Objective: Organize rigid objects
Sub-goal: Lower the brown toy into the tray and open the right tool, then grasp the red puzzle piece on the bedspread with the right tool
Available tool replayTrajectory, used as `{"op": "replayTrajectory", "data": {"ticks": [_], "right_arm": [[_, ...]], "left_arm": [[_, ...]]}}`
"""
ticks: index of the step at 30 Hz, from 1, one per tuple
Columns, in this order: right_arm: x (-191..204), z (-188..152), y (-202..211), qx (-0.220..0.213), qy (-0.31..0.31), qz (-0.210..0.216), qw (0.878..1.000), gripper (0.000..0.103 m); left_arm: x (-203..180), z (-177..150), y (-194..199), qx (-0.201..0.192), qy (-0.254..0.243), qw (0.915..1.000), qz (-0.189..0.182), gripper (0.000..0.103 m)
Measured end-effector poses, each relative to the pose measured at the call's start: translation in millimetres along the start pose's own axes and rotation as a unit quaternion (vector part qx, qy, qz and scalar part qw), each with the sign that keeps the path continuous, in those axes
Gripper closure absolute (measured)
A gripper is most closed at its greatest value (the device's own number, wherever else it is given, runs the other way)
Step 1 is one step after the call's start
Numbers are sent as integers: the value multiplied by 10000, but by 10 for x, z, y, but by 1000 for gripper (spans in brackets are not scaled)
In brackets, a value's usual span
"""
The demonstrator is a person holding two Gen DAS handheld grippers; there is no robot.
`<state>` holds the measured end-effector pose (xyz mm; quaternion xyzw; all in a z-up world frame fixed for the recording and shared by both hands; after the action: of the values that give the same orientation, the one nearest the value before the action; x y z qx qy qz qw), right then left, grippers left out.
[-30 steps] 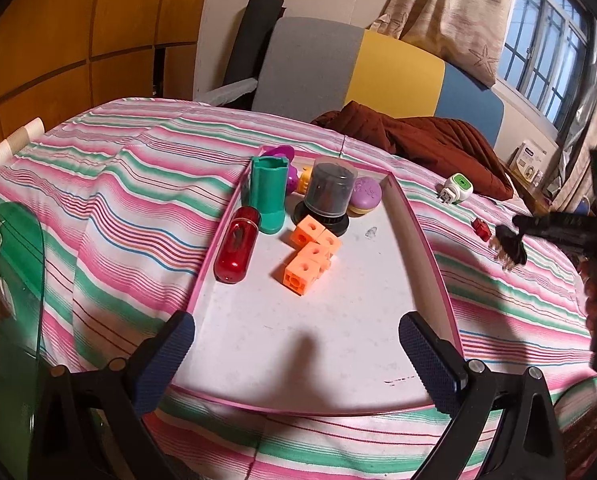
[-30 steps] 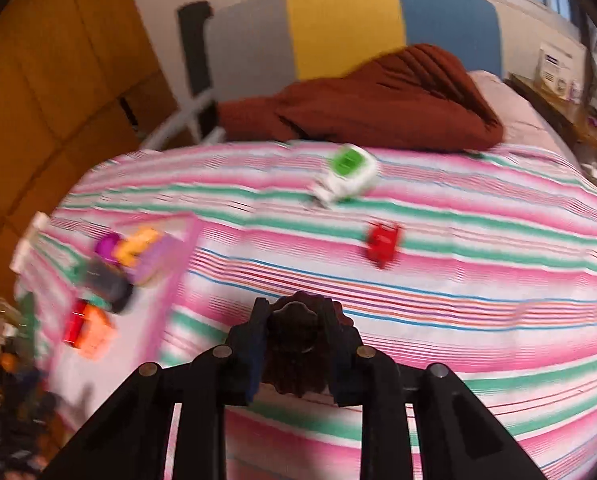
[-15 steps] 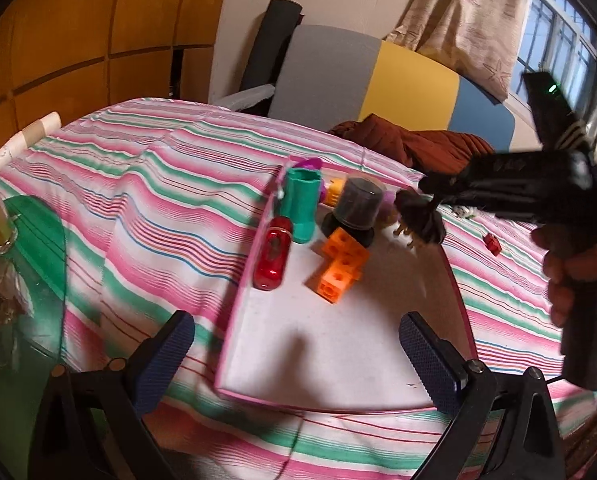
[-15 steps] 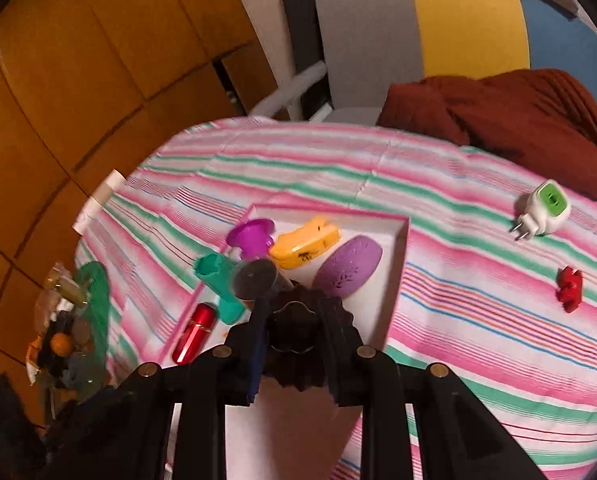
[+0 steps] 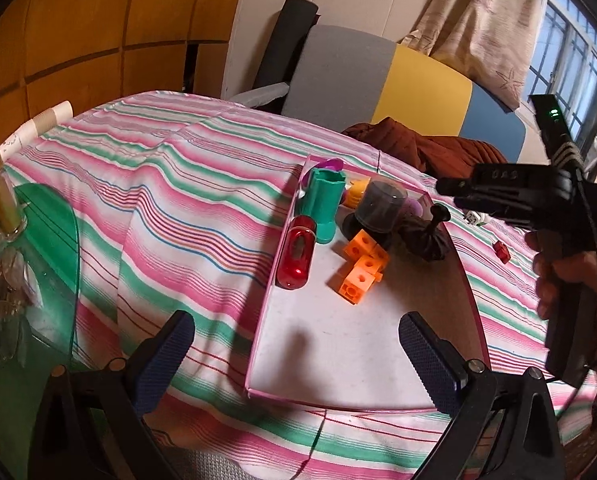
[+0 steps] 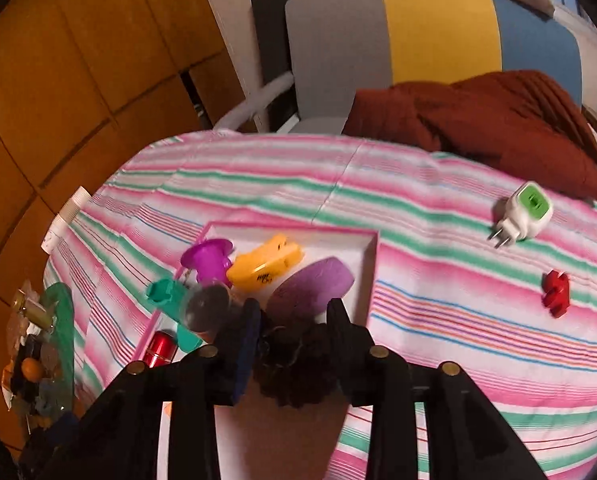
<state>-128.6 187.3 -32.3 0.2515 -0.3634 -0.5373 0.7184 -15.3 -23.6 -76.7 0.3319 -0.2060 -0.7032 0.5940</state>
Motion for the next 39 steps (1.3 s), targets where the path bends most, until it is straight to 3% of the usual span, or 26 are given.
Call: {"op": "replayTrajectory", "data": {"ticks": [7, 16, 22, 26, 32, 39], "right_arm": [[-413, -62, 396, -261, -402, -114, 9988, 65], [-1286, -569, 405, 381, -1135, -787, 9897, 65], [-1979, -855, 437, 759, -2054, -1010, 9705, 65], [-2285, -774, 514, 507, -2228, -1146, 9668, 65], [-2440, -407, 485, -28, -2103, -979, 9727, 65], [-2498, -175, 229, -127, -1871, -992, 9772, 65]], "left_arm": [[-65, -28, -47, 87, -27, 10000, -35, 0], [-332, -88, -55, 136, -439, 9988, -147, 0], [-473, -87, -55, 159, -623, 9977, -236, 0], [-585, -94, -54, 175, -765, 9965, -281, 0], [-735, -67, -61, 188, -957, 9948, -293, 0], [-878, -60, -85, 239, -1210, 9921, -236, 0]]}}
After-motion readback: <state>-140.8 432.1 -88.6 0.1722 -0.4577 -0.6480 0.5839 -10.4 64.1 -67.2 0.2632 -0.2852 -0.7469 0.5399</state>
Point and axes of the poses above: each gripper's, at about its wrist camera, not at the fingertips, and y roughly against the way its jaws point, x to its left, z to its top, the point moved 4 cm from there along -y, roughly the way its jaws point, and after that the axes turned 1 degree about -y, right-handed, at the moved point
